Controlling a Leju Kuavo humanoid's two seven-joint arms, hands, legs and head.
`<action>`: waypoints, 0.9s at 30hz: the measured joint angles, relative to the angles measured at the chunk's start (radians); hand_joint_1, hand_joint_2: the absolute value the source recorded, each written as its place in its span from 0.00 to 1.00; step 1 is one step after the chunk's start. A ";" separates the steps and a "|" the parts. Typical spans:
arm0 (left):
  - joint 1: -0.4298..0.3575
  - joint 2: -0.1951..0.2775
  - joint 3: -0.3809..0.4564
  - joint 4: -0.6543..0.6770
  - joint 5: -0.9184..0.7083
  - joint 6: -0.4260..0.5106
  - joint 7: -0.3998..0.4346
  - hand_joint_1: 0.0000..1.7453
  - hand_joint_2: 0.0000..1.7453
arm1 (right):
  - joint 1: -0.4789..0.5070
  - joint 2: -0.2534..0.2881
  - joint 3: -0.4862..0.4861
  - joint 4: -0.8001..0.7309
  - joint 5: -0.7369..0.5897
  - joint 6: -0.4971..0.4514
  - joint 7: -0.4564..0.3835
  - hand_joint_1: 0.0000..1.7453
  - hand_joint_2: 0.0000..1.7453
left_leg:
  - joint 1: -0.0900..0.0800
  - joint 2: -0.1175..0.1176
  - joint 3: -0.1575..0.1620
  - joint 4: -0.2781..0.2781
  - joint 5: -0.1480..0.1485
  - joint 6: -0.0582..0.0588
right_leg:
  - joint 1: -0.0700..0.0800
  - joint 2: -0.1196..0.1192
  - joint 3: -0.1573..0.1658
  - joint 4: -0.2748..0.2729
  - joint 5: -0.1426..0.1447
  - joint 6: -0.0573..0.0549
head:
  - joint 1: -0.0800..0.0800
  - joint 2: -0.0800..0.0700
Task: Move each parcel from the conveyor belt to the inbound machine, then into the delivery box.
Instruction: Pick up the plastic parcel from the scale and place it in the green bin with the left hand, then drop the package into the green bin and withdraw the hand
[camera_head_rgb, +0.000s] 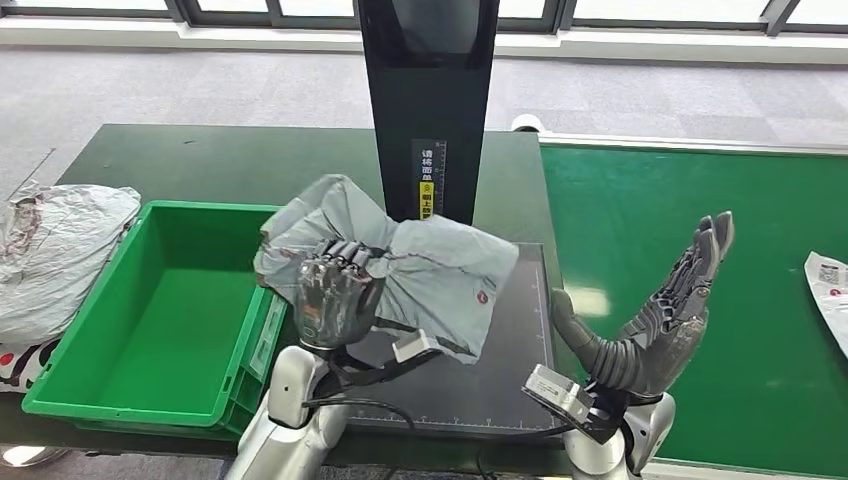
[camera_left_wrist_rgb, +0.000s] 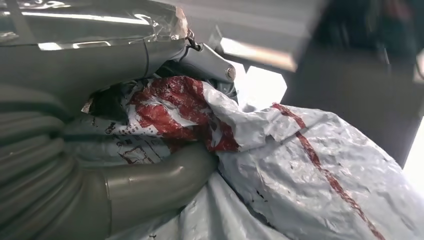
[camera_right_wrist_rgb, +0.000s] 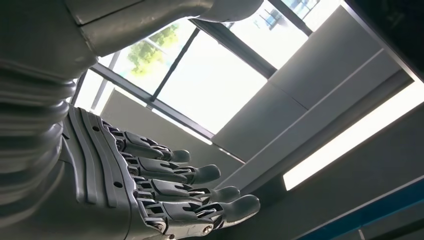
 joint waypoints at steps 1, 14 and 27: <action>-0.003 0.005 0.004 -0.045 0.000 0.000 0.007 1.00 1.00 | 0.000 0.000 0.000 0.003 0.000 0.000 0.000 0.00 1.00 | 0.000 0.000 0.000 0.000 0.000 0.000 | 0.000 0.000 0.000 0.000 0.000 0.000 | 0.000 0.000; -0.001 0.006 0.150 -0.338 0.010 0.000 -0.013 1.00 1.00 | 0.021 0.000 0.000 0.008 0.009 0.000 0.000 0.00 1.00 | 0.000 0.000 -0.001 0.000 0.000 0.000 | 0.000 0.000 -0.001 0.000 0.000 0.000 | 0.000 0.000; -0.036 -0.041 0.643 -0.168 0.287 -0.002 -0.240 1.00 1.00 | 0.049 -0.001 0.000 0.008 0.019 -0.001 0.000 0.00 1.00 | 0.000 0.003 -0.001 0.000 0.000 0.000 | 0.000 0.003 -0.003 0.000 0.000 0.000 | 0.000 0.000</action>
